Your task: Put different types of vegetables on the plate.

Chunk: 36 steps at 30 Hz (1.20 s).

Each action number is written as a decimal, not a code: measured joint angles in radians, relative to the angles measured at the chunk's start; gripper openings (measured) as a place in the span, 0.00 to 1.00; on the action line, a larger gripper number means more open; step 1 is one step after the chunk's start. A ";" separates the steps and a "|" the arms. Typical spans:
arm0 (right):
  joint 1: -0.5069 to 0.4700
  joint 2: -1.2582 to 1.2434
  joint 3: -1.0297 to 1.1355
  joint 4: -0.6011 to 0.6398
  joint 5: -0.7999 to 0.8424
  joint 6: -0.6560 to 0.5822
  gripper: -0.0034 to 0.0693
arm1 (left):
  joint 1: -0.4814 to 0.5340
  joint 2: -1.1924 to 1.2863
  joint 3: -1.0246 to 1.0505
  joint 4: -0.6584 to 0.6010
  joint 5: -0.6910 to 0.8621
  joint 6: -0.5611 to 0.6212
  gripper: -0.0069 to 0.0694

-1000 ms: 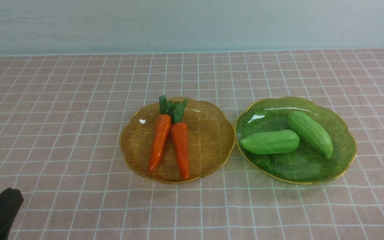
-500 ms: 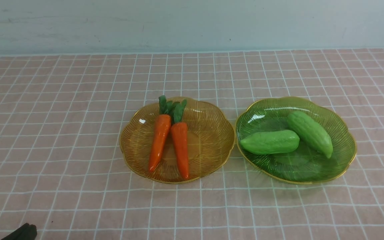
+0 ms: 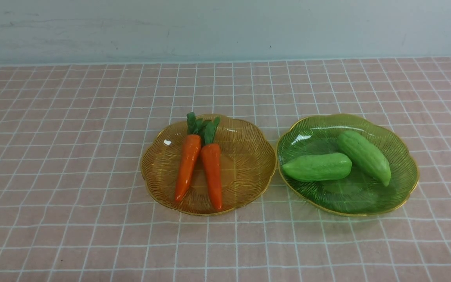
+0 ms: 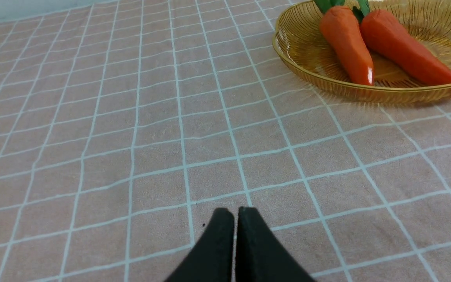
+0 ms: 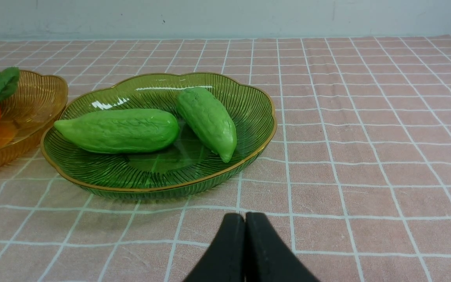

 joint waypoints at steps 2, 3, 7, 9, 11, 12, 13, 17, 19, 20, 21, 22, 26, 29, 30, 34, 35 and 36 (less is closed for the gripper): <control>0.000 0.000 0.000 0.000 0.000 0.000 0.03 | 0.018 0.000 0.000 0.000 0.000 0.000 0.09; 0.000 0.000 0.000 0.000 0.000 0.000 0.03 | 0.032 0.000 0.000 0.000 0.000 -0.001 0.09; 0.000 0.000 0.000 0.000 0.000 0.000 0.03 | 0.064 0.000 0.000 0.000 0.000 -0.001 0.09; 0.000 0.000 0.000 0.000 0.000 0.000 0.03 | 0.064 0.000 0.000 0.000 0.000 -0.001 0.09; 0.000 0.000 0.000 0.000 0.000 0.000 0.03 | 0.064 0.000 0.000 0.000 0.000 -0.001 0.09; 0.000 0.000 0.000 0.000 0.000 0.000 0.03 | 0.064 0.000 0.000 0.001 0.000 -0.001 0.09; 0.000 0.000 0.000 0.000 0.000 0.000 0.03 | 0.064 0.000 0.000 0.001 0.000 -0.001 0.09; 0.000 0.000 0.000 0.000 0.000 0.000 0.03 | 0.064 0.000 0.000 0.001 0.000 -0.001 0.09; 0.000 0.000 0.000 0.000 0.000 0.000 0.03 | 0.064 0.000 0.000 0.001 0.000 -0.001 0.09; 0.000 0.000 0.000 0.000 0.000 0.000 0.03 | 0.064 0.000 0.000 0.001 0.000 -0.001 0.09; 0.000 0.000 0.000 0.000 0.000 0.000 0.03 | 0.064 0.000 0.000 0.001 0.000 -0.001 0.09; 0.000 0.000 0.000 0.000 0.000 0.000 0.03 | 0.064 0.000 0.000 0.001 0.000 -0.001 0.09; 0.000 0.000 0.000 0.000 0.000 0.000 0.03 | 0.064 0.000 0.000 0.001 0.000 -0.001 0.09; 0.000 0.000 0.000 0.000 0.000 0.000 0.03 | 0.064 0.000 0.000 0.001 0.000 -0.001 0.09; 0.000 0.000 0.000 0.000 0.000 0.000 0.03 | 0.064 0.000 0.000 0.001 0.000 -0.001 0.09; 0.000 0.000 0.000 0.000 0.000 0.000 0.03 | 0.064 0.000 0.000 0.001 0.000 -0.001 0.09; 0.000 0.000 0.000 0.000 0.000 0.000 0.03 | 0.064 0.000 0.000 0.001 0.000 -0.001 0.09; 0.000 0.000 0.000 0.000 0.000 0.000 0.03 | 0.064 0.000 0.000 0.001 0.000 -0.001 0.09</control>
